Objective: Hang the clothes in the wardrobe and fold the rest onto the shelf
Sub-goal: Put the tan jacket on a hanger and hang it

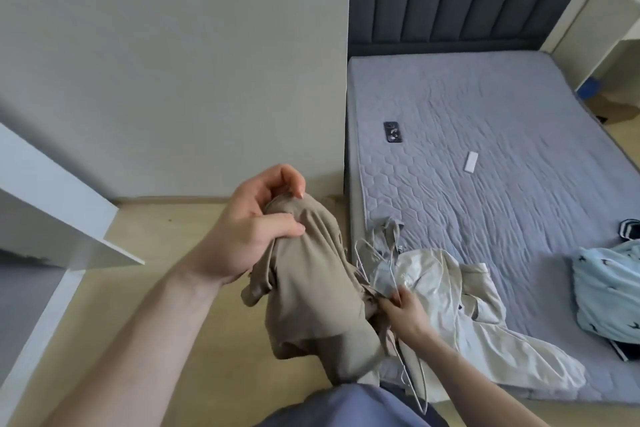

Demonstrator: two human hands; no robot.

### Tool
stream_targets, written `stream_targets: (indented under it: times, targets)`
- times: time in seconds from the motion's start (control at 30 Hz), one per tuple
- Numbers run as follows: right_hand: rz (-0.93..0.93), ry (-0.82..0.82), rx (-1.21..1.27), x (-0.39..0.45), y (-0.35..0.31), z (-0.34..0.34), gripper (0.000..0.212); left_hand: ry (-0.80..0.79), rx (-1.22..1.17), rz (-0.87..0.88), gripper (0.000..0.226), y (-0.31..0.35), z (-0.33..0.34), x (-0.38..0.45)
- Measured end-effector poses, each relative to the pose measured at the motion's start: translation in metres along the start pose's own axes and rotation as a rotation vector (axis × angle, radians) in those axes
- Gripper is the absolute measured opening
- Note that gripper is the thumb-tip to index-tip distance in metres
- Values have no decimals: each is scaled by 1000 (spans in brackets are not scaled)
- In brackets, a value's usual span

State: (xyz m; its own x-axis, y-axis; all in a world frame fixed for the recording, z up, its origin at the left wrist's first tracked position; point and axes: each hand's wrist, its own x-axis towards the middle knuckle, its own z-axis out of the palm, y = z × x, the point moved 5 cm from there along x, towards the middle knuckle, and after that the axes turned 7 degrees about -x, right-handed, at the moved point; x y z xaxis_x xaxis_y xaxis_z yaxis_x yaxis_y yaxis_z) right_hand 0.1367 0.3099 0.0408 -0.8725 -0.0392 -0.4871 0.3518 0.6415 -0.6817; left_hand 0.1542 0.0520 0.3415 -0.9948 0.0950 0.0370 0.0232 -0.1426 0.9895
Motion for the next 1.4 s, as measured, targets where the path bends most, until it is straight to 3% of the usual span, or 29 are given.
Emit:
stream_targets:
  times: [0.1, 0.23, 0.5, 0.7, 0.9, 1.03, 1.13, 1.3, 1.4]
  targets:
    - [-28, 132, 118, -9, -20, -17, 38, 74, 113, -8, 36, -7, -33, -17]
    - [-40, 189, 113, -22, -32, -34, 42, 42, 189, -23, 33, -9, -55, -31]
    - [15, 485, 215, -43, -24, -75, 45, 47, 647, 0, 34, 3, -92, -31]
    - [-8, 477, 11, -77, -51, -58, 36, 205, 348, -31, 26, 8, -80, -23]
    - [-256, 158, 248, -131, -127, -13, 48, 370, -206, -215, 28, 0, -48, -12]
    - [-357, -27, 246, -149, -160, 5, 69, 501, -446, -301, 29, -9, -27, -6]
    - [-332, 26, 158, -149, -168, 7, 70, 566, -615, -326, 26, -13, -15, -5]
    - [-316, 286, 258, -138, -166, -23, 35, 682, -620, -254, 26, -10, -34, -5]
    - [-377, 338, 301, -132, -167, -62, 43, 708, -543, -217, 24, -13, -64, -13]
